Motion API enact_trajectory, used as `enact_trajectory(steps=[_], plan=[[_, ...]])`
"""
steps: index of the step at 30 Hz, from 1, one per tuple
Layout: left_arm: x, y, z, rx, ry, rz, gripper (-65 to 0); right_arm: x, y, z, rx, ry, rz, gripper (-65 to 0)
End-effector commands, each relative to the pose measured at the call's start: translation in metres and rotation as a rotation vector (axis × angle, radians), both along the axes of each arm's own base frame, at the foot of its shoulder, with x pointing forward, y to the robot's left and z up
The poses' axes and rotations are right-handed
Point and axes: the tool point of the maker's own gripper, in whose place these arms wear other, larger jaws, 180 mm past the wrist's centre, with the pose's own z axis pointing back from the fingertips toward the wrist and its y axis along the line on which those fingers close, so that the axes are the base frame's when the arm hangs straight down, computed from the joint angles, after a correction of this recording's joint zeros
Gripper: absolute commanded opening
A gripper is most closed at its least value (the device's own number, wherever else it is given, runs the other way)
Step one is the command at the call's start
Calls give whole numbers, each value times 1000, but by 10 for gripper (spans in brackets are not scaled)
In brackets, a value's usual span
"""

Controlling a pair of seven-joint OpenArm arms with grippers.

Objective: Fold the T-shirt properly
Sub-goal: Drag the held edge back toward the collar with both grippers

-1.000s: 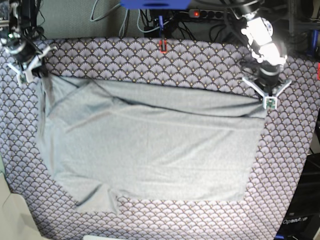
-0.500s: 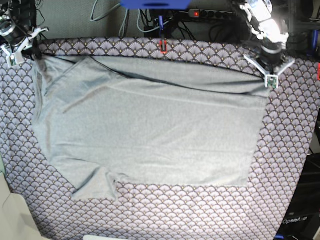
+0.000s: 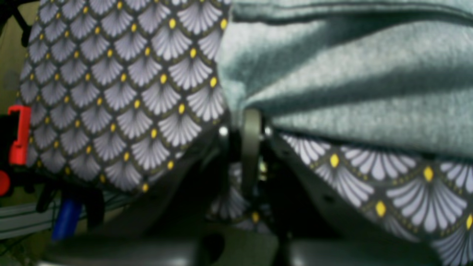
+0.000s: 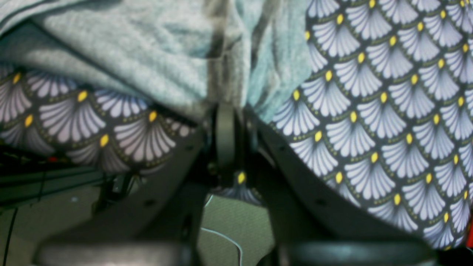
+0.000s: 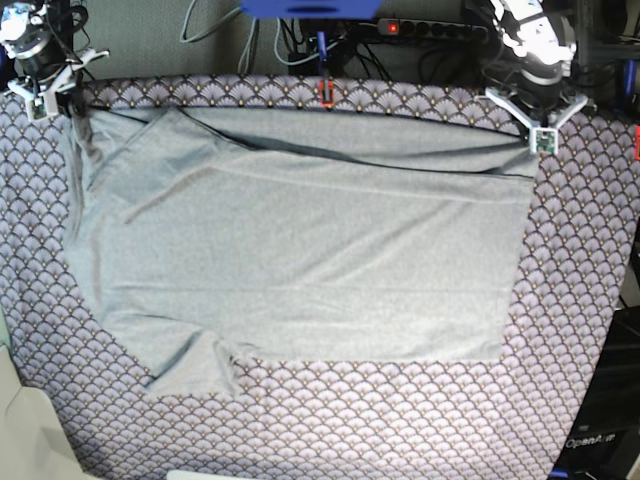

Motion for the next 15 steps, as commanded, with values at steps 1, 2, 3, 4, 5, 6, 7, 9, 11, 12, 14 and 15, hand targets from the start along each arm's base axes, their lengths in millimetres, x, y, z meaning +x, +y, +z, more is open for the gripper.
enact_trajectory(steps=[1, 2, 3, 4, 5, 6, 7, 9, 11, 12, 14, 15], plan=[[0, 10, 7, 36, -6, 15, -650, -3, -12, 4, -37, 10, -9, -650], [0, 10, 7, 36, -5, 15, -650, -4, -18, 6, -46, 3, -33, -650], [0, 10, 7, 34, -6, 16, -650, 1, -25, 12, -53, -24, -57, -650], [1, 10, 7, 33, -8, 16, -650, 6, -31, 16, -59, -45, -84, -650], [2, 10, 7, 33, -10, 16, -650, 9, -36, 19, -66, -61, -105, -650], [1, 10, 7, 32, -9, 16, -650, 9, -43, 22, -80, -70, -125, -647], [1, 9, 7, 31, -9, 17, -650, 10, -51, 26, -104, -77, -140, -632], [2, 9, 8, 32, -15, 17, -650, 13, -58, 28, -127, -89, -170, -594], [2, 9, 9, 34, -16, 16, -650, 13, -67, 31, -150, -105, -214, -548], [2, 9, 9, 34, -16, 17, -650, 14, -69, 33, -159, -113, -234, -530], [3, 9, 9, 33, -16, 17, -650, 16, -77, 37, -172, -133, -276, -506], [2, 9, 9, 34, -16, 17, -645, 15, -79, 37, -179, -137, -294, -497]])
